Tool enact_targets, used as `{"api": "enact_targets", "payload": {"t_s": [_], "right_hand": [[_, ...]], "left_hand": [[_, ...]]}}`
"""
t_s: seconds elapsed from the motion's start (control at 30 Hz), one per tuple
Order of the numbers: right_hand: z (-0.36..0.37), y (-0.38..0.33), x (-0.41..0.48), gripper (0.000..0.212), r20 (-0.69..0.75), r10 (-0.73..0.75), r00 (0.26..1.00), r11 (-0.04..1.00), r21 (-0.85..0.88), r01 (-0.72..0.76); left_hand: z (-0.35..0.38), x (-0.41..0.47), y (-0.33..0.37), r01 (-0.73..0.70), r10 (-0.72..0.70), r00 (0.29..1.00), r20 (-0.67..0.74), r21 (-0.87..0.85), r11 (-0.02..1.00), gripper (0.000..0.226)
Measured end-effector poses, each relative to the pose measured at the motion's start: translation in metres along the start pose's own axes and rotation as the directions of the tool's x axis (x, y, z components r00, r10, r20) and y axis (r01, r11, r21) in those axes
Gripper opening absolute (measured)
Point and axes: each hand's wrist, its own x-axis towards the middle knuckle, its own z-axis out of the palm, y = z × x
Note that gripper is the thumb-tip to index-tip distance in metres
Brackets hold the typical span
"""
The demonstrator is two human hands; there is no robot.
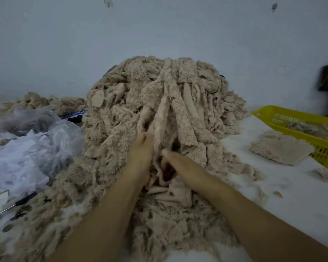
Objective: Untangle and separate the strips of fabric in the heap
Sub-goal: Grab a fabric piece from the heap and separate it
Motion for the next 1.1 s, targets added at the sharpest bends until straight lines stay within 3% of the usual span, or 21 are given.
{"api": "enact_targets", "payload": {"t_s": [0.03,0.1,0.2,0.3,0.37,0.47,0.53,0.6,0.73,0.77,0.83,0.93,1.0,1.1], "right_hand": [[-0.004,0.0,0.003,0.058,-0.058,0.012,0.998,0.995,0.097,-0.006],[-0.011,0.001,0.006,0.061,-0.121,0.033,0.992,0.972,0.235,-0.004],[-0.012,0.001,0.01,0.049,-0.234,0.074,0.969,0.937,0.349,0.013],[-0.017,-0.005,0.012,0.028,-0.332,0.22,0.917,0.88,0.474,-0.04],[-0.024,-0.005,0.012,0.029,-0.391,0.265,0.881,0.895,0.44,-0.075],[-0.03,-0.003,0.01,0.033,-0.496,0.198,0.846,0.977,0.174,-0.126],[-0.032,0.003,0.013,0.036,-0.6,0.173,0.781,0.985,0.099,-0.142],[-0.037,0.009,0.015,0.036,-0.663,0.216,0.717,0.976,0.157,-0.15],[-0.059,0.009,0.013,0.034,-0.647,0.405,0.646,0.874,0.481,-0.066],[-0.06,0.006,0.013,0.037,-0.618,0.405,0.674,0.836,0.549,0.001],[-0.054,-0.003,0.012,0.046,-0.497,0.33,0.803,0.79,0.61,0.053],[-0.033,-0.003,0.012,0.054,-0.321,0.176,0.931,0.907,0.42,-0.027],[-0.024,-0.004,0.012,0.046,-0.349,0.182,0.919,0.949,0.307,-0.072],[-0.026,-0.005,0.012,0.036,-0.482,0.251,0.84,0.955,0.266,-0.133]], "left_hand": [[0.001,-0.002,-0.002,-0.114,0.119,0.993,-0.013,0.194,0.974,0.029],[0.006,-0.006,-0.004,-0.296,0.282,0.955,0.096,0.405,0.865,0.028],[0.012,-0.013,-0.007,-0.478,0.331,0.869,0.367,0.455,0.751,0.025],[0.015,-0.021,-0.011,-0.615,0.343,0.755,0.559,0.424,0.664,0.032],[0.015,-0.024,-0.013,-0.65,0.342,0.714,0.611,0.397,0.648,0.032],[0.015,-0.027,-0.012,-0.653,0.33,0.689,0.645,0.355,0.669,0.04],[0.016,-0.032,-0.008,-0.662,0.35,0.674,0.651,0.321,0.677,0.042],[0.017,-0.036,-0.005,-0.661,0.406,0.684,0.606,0.282,0.695,0.039],[0.013,-0.032,-0.006,-0.566,0.409,0.772,0.486,0.234,0.79,0.039],[0.012,-0.03,-0.008,-0.551,0.393,0.781,0.485,0.239,0.799,0.04],[0.013,-0.03,-0.011,-0.538,0.369,0.786,0.496,0.258,0.802,0.039],[0.016,-0.031,-0.015,-0.532,0.344,0.789,0.509,0.285,0.797,0.037],[0.015,-0.029,-0.017,-0.521,0.332,0.803,0.495,0.313,0.794,0.037],[0.012,-0.025,-0.018,-0.491,0.321,0.831,0.454,0.33,0.806,0.039]]}}
